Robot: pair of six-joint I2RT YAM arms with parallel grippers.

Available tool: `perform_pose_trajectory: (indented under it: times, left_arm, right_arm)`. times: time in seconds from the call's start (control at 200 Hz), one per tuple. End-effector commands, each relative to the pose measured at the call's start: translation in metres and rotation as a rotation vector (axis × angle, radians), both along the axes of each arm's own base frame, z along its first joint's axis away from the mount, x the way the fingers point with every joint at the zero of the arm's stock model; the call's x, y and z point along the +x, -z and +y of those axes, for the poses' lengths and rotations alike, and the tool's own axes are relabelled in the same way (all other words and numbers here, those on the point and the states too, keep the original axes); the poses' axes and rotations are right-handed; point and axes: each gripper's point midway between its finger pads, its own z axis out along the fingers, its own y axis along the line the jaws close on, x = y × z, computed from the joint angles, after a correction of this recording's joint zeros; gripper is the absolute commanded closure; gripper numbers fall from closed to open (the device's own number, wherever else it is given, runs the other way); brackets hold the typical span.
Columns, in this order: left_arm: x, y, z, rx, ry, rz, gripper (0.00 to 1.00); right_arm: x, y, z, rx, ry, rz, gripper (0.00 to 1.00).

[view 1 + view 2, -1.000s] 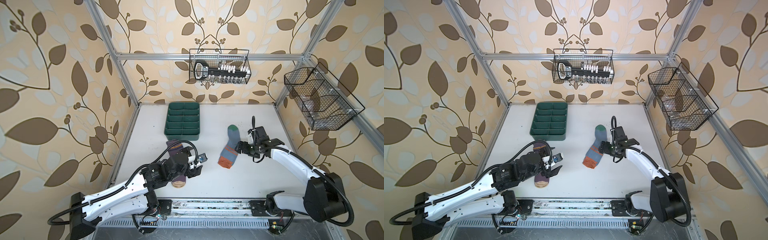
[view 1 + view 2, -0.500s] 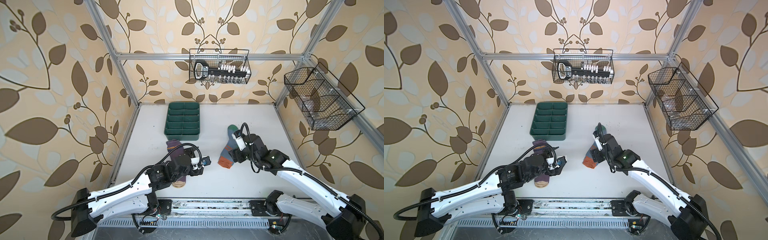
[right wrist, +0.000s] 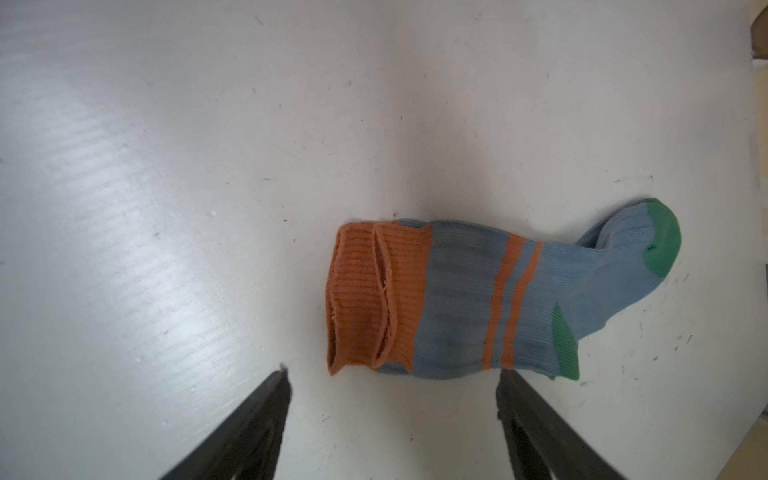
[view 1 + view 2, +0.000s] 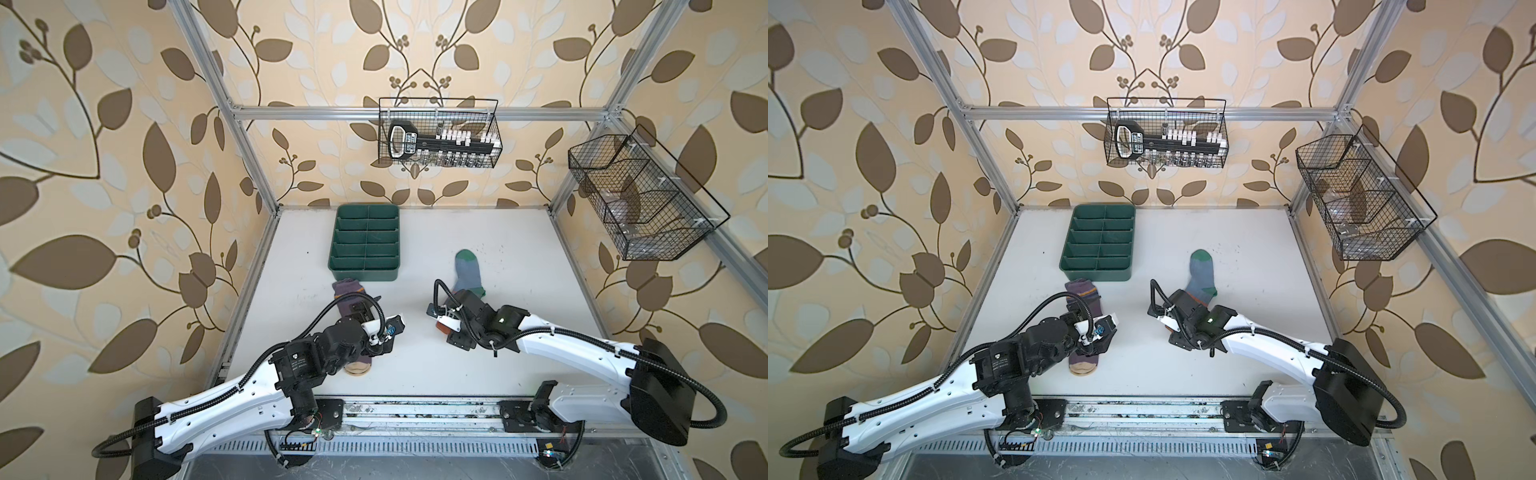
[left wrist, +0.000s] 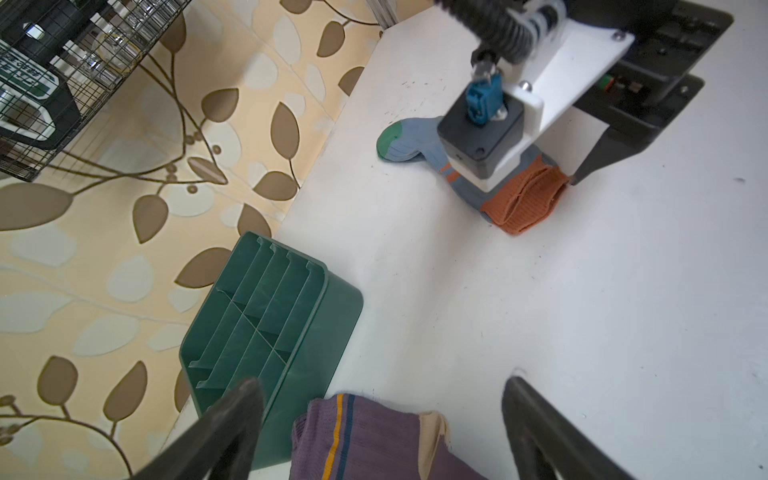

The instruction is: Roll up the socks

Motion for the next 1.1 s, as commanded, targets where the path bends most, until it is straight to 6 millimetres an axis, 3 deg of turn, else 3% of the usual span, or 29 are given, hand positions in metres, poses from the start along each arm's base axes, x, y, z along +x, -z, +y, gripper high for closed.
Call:
perform_pose_trajectory:
  times: [0.0,0.225,0.4,0.495,0.665,0.905,1.095]
  left_arm:
    - [0.000,-0.009,0.004,-0.054,-0.029,-0.007,0.09]
    - [-0.002,-0.009,0.007,-0.070,-0.028,-0.002,0.08]
    - [-0.002,-0.009,0.005,-0.076,-0.030,0.005,0.08]
    - [-0.002,-0.008,0.004,-0.073,-0.028,0.010,0.08]
    - [-0.002,-0.009,0.003,-0.070,-0.025,0.013,0.08]
    - [-0.006,-0.010,-0.001,-0.048,0.017,0.028,0.09]
    - [-0.013,-0.010,-0.005,0.021,0.083,0.023,0.10]
  right_arm:
    - [-0.004,0.017,-0.001,-0.074,-0.071,0.020,0.20]
    - [-0.007,0.051,-0.003,-0.169,-0.094,0.106,0.19]
    - [0.007,0.060,-0.011,-0.232,-0.055,0.063,0.23]
    - [0.010,0.060,-0.011,-0.222,-0.039,0.064,0.36]
    - [0.010,0.060,-0.011,-0.209,-0.034,0.078,0.70]
    - [-0.004,0.061,-0.005,-0.171,-0.066,0.162,0.94]
    - [-0.039,0.066,0.010,-0.114,-0.104,0.366,1.00]
